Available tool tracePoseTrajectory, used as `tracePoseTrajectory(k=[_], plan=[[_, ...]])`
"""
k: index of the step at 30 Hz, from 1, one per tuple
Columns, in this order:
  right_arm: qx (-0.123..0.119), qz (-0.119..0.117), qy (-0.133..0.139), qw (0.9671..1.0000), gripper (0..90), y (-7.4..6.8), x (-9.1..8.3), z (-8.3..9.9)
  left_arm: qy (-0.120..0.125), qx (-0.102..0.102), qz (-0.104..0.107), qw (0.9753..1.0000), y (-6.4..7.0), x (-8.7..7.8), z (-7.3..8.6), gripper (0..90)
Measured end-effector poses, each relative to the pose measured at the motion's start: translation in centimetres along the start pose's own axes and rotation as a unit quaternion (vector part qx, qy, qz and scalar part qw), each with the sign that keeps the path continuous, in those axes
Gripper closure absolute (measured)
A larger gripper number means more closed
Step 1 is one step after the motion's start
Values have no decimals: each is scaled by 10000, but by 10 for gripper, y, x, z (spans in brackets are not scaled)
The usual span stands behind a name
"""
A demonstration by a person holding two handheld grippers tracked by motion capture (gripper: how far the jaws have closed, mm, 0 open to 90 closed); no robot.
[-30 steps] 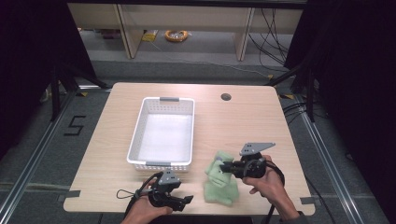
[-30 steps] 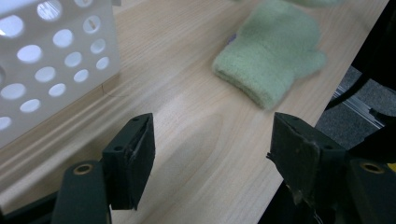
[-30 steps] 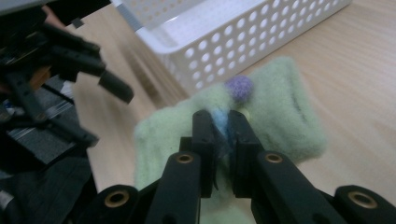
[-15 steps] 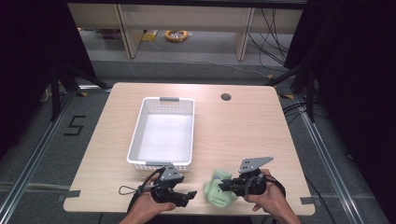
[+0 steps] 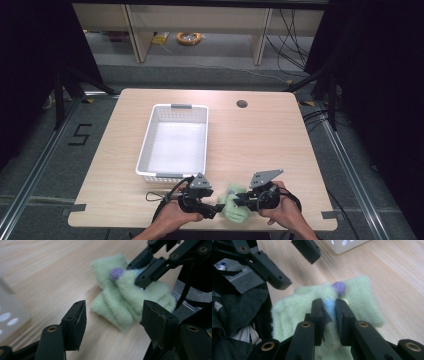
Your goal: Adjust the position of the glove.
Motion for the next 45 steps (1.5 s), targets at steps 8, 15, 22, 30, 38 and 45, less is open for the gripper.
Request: tracePoseTrajectory(k=[8,15,22,30,38,45], plan=[[331,427,109,9985,612,-8,-12,0,79,95,82,9999,9,2,-7,422],[925,982,153,9907,532,-33,-34,21,73,334,130,9993,5,3,-21,467],[1050,978,-108,9896,510,-50,-19,32,-68,667,328,9972,5,16,-39,507],[1060,975,-306,9891,580,-53,-5,33,-403,872,553,9938,5,34,-38,516],[686,1008,-109,9925,836,-48,-11,33,-546,914,433,9934,7,31,-33,713],[572,1044,54,9929,847,-50,-23,25,-336,845,452,9948,14,19,-38,791]])
Point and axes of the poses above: each handheld gripper's, and its own axes: x roughly forward along the jaws, z roughly out of its underside, y roughly to its right, the point moved 1 cm from there along x, roughly forward along the jaws, and after that the axes turned 6 degrees about -y, right-handed, at the moved point
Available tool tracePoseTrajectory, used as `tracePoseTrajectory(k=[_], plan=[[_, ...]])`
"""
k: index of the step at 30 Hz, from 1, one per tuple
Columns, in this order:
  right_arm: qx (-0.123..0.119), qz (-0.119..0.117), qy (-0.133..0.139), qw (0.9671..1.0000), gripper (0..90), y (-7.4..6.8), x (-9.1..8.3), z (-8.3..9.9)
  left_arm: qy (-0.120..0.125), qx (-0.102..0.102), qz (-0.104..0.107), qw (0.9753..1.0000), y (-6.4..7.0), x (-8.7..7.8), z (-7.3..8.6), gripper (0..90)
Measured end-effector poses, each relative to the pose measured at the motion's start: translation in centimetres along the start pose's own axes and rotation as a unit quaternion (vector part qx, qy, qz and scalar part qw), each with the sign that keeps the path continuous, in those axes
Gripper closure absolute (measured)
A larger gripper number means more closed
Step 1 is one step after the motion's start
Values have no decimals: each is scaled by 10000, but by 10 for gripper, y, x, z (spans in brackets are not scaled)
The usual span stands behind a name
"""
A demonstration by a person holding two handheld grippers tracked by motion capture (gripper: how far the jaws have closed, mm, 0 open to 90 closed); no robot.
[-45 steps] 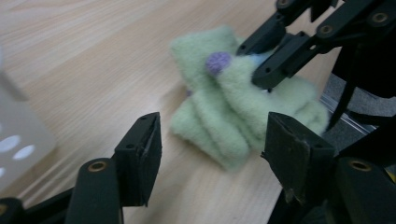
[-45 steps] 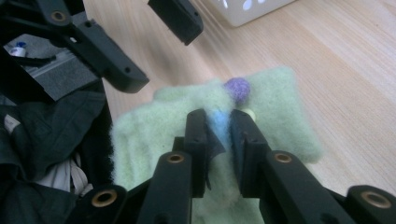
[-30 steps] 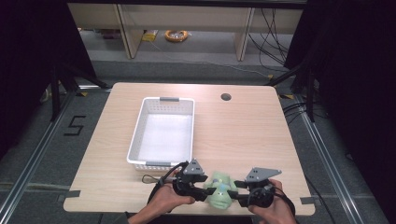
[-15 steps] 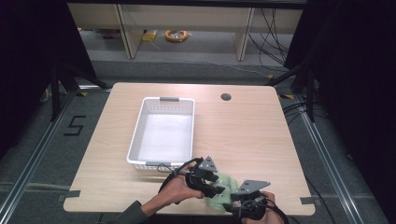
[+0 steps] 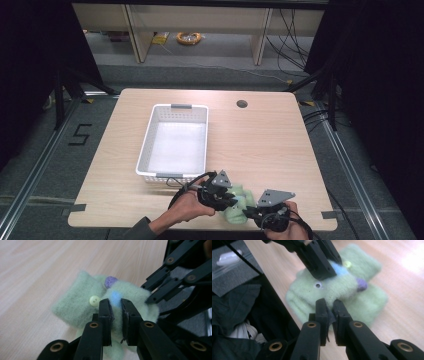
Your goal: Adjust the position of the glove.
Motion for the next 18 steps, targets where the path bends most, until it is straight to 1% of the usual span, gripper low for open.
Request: tracePoseTrajectory(k=[1,2,3,4,5,6,7,8,9,10,11,12,14,15,16,17,18], plan=[[-8,-14,-13,10000,846,1,-4,-2,125,-53,-22,9999,3,-10,-3,792],[-8,-14,-13,10000,846,1,-4,-2,125,-53,-22,9999,3,-10,-3,793],[-190,15,43,9998,846,4,-12,-6,276,-152,99,9995,7,-17,-4,793],[-190,15,43,9998,846,4,-12,-6,276,-152,99,9995,7,-17,-4,793],[-400,70,9,9992,846,7,-19,-13,360,-222,119,9990,11,-22,-4,793],[-556,124,11,9984,846,10,-22,-17,405,-314,116,9986,12,-23,-3,793],[-556,124,11,9984,846,10,-22,-17,405,-314,116,9986,12,-23,-3,793],[-681,173,-24,9975,847,12,-24,-20,470,-455,174,9977,14,-23,-2,793],[-943,189,-73,9953,847,17,-27,-28,554,-642,256,9961,14,-21,2,793],[-943,189,-73,9953,847,17,-27,-28,554,-642,256,9961,14,-21,2,793],[-977,183,-149,9949,847,19,-26,-34,623,-857,343,9938,14,-18,7,793],[-977,183,-149,9949,847,19,-26,-34,623,-857,343,9938,14,-18,7,793],[-1086,87,-341,9935,847,22,-24,-39,661,-993,391,9921,14,-13,12,792],[-1248,12,-520,9908,847,26,-19,-44,702,-1198,415,9894,14,-8,15,792],[-1248,12,-520,9908,847,26,-19,-44,702,-1198,415,9894,14,-8,15,790],[-1366,2,-554,9891,847,29,-15,-46,704,-1256,359,9889,12,-5,16,790],[-1436,15,-617,9877,847,31,-12,-47,701,-1240,307,9893,11,-3,16,789]])
Point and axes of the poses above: each handheld gripper's, and its own axes: x roughly forward along the jaws, z roughly out of its underside, y roughly to its right, the point moved 1 cm from there along x, roughly forward along the jaws, and after that the axes turned 6 degrees about -y, right-handed, at the moved point
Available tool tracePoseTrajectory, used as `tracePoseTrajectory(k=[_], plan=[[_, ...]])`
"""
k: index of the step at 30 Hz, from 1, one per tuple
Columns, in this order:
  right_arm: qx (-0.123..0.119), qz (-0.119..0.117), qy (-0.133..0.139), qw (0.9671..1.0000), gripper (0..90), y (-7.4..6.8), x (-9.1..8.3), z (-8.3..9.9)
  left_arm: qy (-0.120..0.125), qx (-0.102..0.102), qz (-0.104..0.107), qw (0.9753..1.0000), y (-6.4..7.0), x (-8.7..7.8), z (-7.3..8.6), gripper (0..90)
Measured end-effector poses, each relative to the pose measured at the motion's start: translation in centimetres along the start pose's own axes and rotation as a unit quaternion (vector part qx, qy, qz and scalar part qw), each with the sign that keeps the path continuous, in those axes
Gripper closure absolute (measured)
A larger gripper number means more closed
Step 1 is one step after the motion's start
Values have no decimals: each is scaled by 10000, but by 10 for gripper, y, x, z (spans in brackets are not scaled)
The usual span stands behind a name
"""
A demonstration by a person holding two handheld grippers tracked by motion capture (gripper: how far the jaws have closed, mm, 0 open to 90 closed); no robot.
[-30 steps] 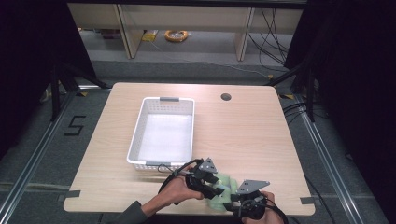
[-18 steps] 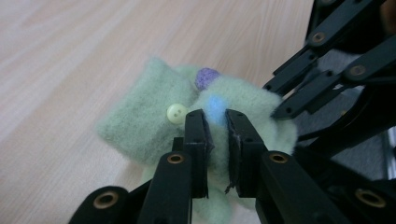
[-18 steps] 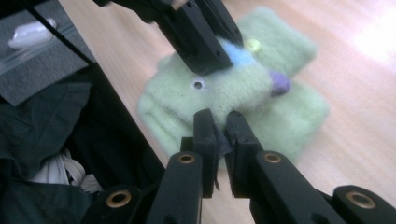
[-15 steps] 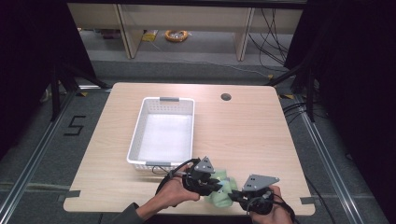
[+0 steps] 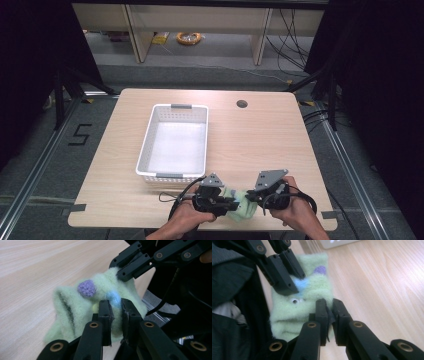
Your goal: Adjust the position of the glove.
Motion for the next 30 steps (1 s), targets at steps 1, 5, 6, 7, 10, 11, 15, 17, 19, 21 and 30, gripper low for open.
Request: tracePoseTrajectory(k=[1,5,6,7,10,11,15,17,19,21,30], plan=[[5,-30,-67,10000,847,2,3,-1,12,-51,-4,10000,-2,2,1,787],[-14,-177,-121,9998,840,13,20,0,-6,-248,-96,9996,-7,8,5,766],[23,-197,-125,9997,834,14,24,1,-30,-286,-112,9995,-9,9,7,766],[18,-189,-80,9998,800,17,31,4,-95,-296,-121,9994,-11,12,10,745],[238,-75,26,9997,765,17,33,7,-113,-398,-108,9991,-12,13,12,684],[335,84,199,9992,683,15,35,10,-79,-482,-105,9988,-13,11,11,657],[539,275,263,9978,630,12,31,14,-2,-478,-145,9988,-12,1,9,567],[989,345,430,9936,610,10,20,20,158,-352,-246,9990,-13,-13,7,523],[1148,418,574,9908,606,8,15,25,258,-302,-381,9985,-15,-22,8,507],[1302,403,613,9888,590,5,12,30,302,-242,-520,9979,-16,-25,9,493],[1651,137,574,9845,575,-5,18,43,48,-235,-820,9963,-33,-28,27,442]])
Point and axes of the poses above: each handheld gripper's, and its own axes: x roughly forward along the jaws, z roughly out of its underside, y roughly to its right, the point moved 1 cm from there along x, roughly forward along the jaws, and after that the axes turned 6 degrees about -y, right-handed, at the moved point
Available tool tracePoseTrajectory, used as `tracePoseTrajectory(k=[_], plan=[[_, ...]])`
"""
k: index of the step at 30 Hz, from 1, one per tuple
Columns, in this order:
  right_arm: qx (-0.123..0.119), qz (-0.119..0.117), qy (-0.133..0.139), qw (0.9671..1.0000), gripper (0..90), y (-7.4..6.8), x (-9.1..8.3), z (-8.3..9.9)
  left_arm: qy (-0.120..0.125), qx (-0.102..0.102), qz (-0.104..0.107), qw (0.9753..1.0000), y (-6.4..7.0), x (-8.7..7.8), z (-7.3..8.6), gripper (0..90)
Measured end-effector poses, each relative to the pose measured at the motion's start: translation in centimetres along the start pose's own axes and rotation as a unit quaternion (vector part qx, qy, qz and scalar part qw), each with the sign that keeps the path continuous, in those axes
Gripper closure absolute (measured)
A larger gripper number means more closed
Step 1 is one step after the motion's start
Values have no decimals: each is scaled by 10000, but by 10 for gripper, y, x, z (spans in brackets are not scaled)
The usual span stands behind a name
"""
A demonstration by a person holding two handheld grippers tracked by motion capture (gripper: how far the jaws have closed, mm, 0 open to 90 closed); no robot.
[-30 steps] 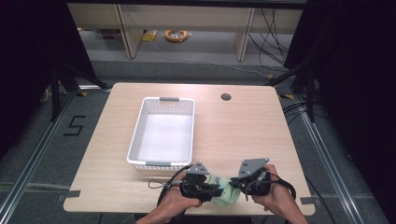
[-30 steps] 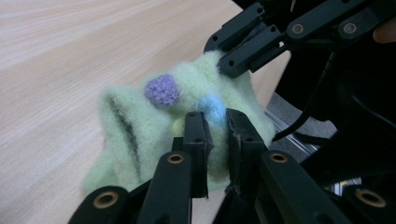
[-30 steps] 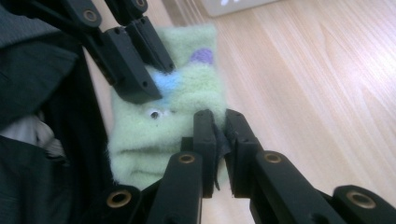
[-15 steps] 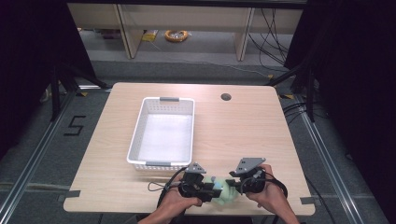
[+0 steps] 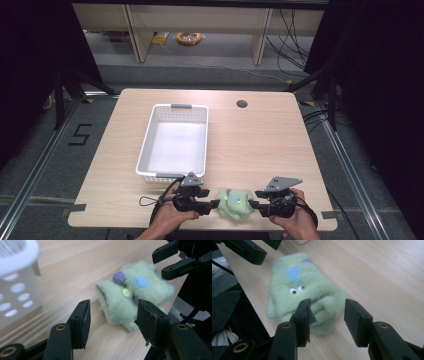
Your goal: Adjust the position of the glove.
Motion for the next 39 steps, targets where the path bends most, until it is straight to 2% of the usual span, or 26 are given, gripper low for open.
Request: tracePoseTrajectory(k=[2,3,5,6,7,8,9,10,11,12,13,14,15,17,20,21,24,25,27,29,31,33,35,37,38,39], plan=[[80,-62,-41,9999,576,-1,1,0,-135,14,23,9999,0,6,1,441],[106,-114,-109,9998,590,-1,6,0,-229,-2,140,9996,-1,12,2,448],[156,-147,-85,9997,620,-1,9,0,-269,19,168,9995,0,15,3,465],[181,-233,-117,9995,675,-1,11,0,-332,66,212,9992,0,17,4,498],[77,-284,-119,9995,788,1,13,2,-297,155,144,9993,3,19,5,601],[28,-310,-145,9994,823,2,12,1,-297,155,144,9993,3,19,5,646],[79,-360,-102,9993,848,1,12,1,-251,319,26,9992,3,17,4,693],[79,-360,-102,9993,848,1,12,1,-251,319,26,9992,3,17,4,742],[-4,-310,9,9995,865,1,9,-1,-159,296,57,9994,6,12,3,770],[-4,-310,9,9995,865,1,9,-1,-159,296,57,9994,6,12,3,783],[-67,-312,-23,9995,868,2,5,-2,-111,318,83,9994,7,10,2,783],[-79,-343,44,9994,869,2,2,-4,-118,338,123,9993,9,7,2,792],[-209,-334,145,9991,870,4,-4,-8,-103,367,185,9991,11,4,1,804],[-239,-297,198,9991,870,5,-11,-11,-1,340,303,9990,20,0,3,808],[-287,-253,151,9992,871,6,-15,-15,-14,436,359,9984,27,1,5,807],[-377,-242,110,9989,870,10,-14,-17,-28,314,441,9985,33,6,7,807],[-404,-301,70,9987,869,15,-9,-18,-103,322,497,9982,36,11,10,807],[-311,-318,11,9990,868,18,-2,-16,-177,350,468,9981,36,14,12,807],[-325,-433,-84,9985,863,21,3,-14,-215,388,488,9978,36,16,13,808],[-301,-384,-135,9987,857,23,7,-13,-249,353,450,9981,33,16,16,807],[-292,-386,-132,9987,852,23,9,-13,-246,396,443,9979,32,16,16,807],[-203,-423,-92,9989,839,24,13,-12,-184,333,373,9986,28,14,15,806],[-223,-444,-165,9986,829,25,12,-11,-119,283,334,9990,25,13,15,807],[-75,-495,-215,9985,819,24,11,-10,-169,300,293,9990,22,11,16,806],[-75,-495,-215,9985,819,24,11,-10,-169,300,293,9990,22,11,16,804],[-4,-500,-86,9987,812,23,13,-9,-165,287,262,9991,21,11,16,804]])
Point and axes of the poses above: each handheld gripper's, and its own axes: x roughly forward along the jaws, z roughly out of its underside, y roughly to its right, the point moved 1 cm from there along x, roughly forward along the jaws, and after that the axes turned 6 degrees about -y, right-handed, at the moved point
